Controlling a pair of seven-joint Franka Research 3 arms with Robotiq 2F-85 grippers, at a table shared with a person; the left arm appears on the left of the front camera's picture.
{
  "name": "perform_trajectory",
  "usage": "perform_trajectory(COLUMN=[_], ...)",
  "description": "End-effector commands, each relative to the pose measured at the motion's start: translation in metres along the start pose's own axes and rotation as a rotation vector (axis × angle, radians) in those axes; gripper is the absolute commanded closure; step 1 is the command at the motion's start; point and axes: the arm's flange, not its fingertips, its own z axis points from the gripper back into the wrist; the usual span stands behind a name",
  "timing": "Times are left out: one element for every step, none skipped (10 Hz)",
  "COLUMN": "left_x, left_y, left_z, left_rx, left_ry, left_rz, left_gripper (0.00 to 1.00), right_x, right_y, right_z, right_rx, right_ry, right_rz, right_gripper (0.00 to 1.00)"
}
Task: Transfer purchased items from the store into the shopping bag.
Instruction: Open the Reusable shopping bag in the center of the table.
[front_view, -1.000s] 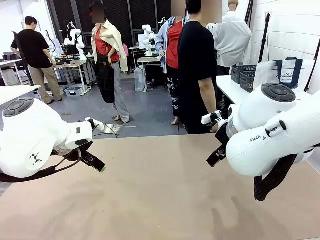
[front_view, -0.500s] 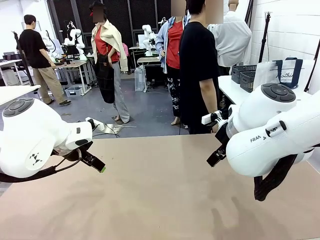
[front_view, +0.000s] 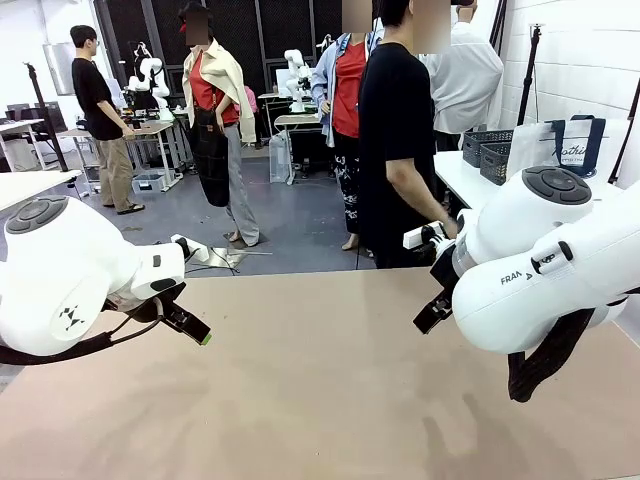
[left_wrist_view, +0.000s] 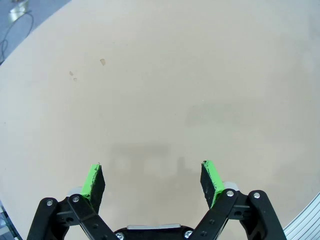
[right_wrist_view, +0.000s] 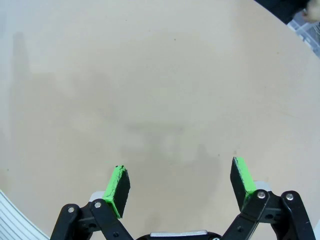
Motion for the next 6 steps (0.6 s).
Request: perform_trajectory(left_x=[-0.0003,-0.0003,-0.0003,-0.0003,-0.0003,-0.0003], left_y=[0.001,0.001,0.001,0.001,0.001,0.001], left_z=[0.0,0.0,0.0,0.0,0.0,0.0], left_rx=[0.001,0.001,0.001,0.001,0.001,0.001], left_ry=[0.0,0.0,0.0,0.0,0.0,0.0], left_rz=[0.002,0.002,0.002,0.002,0.002,0.002], left_gripper=[0.0,0.0,0.0,0.0,0.0,0.0], right_x=[0.0,0.0,0.0,0.0,0.0,0.0], right_y=[-0.0001,-0.0001,-0.0001,-0.0001,-0.0001,-0.0001], right_z=[0.0,0.0,0.0,0.0,0.0,0.0], right_rx=[0.0,0.0,0.0,0.0,0.0,0.0], right_ry=[0.0,0.0,0.0,0.0,0.0,0.0], right_rz=[0.0,0.0,0.0,0.0,0.0,0.0], right_gripper=[0.0,0.0,0.0,0.0,0.0,0.0])
